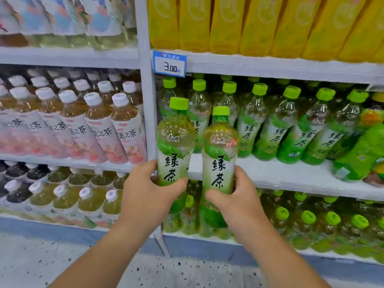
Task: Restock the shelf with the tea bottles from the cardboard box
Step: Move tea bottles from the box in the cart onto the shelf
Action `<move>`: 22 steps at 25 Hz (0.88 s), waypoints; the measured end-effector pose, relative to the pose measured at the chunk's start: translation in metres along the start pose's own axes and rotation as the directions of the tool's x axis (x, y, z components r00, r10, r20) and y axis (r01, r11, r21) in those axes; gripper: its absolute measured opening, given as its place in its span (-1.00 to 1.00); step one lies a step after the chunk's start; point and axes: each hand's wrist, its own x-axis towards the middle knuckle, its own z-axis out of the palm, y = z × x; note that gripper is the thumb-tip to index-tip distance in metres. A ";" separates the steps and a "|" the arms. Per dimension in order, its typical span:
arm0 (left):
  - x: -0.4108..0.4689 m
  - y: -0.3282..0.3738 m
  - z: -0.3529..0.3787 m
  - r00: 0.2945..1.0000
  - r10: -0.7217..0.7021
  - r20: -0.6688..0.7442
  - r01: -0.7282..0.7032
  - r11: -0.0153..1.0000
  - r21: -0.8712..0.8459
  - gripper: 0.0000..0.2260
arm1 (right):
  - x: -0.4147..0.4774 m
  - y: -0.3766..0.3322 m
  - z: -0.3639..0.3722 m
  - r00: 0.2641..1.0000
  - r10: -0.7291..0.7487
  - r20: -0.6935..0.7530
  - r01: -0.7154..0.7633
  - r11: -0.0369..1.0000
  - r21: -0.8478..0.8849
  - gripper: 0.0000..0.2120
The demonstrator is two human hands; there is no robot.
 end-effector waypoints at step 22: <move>0.124 -0.103 0.078 0.715 0.593 -0.371 -0.560 0.803 0.204 -0.47 | 0.163 0.075 0.059 0.704 -0.690 -0.168 0.694 0.719 -0.046 -0.42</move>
